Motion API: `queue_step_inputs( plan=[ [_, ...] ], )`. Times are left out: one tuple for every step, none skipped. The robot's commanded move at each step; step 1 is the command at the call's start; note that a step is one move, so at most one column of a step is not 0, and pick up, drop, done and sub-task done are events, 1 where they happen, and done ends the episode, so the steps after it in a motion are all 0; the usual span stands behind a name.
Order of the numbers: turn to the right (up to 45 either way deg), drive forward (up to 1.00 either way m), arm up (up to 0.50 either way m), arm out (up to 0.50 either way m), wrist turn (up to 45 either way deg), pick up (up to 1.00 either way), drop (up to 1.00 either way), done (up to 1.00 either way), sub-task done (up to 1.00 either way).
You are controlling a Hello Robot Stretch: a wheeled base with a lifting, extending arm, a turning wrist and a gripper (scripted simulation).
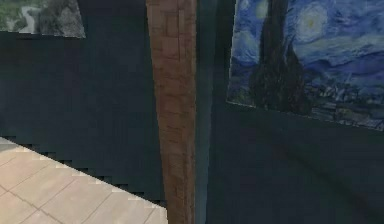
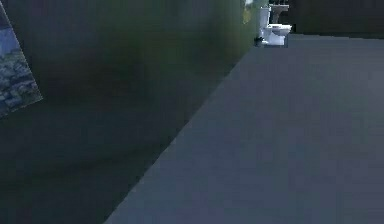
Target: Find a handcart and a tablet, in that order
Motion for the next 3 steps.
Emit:
queue_step_inputs(
  plan=[
    [0.0, 0.20, 0.00, 0.00, 0.0, 0.00, 0.00, 0.00, 0.00],
    [-45.0, 0.00, 0.00, 0.00, 0.0, 0.00, 0.00, 0.00, 0.00],
    [-15.0, 0.00, 0.00, 0.00, 0.0, 0.00, 0.00, 0.00, 0.00]
  ],
)
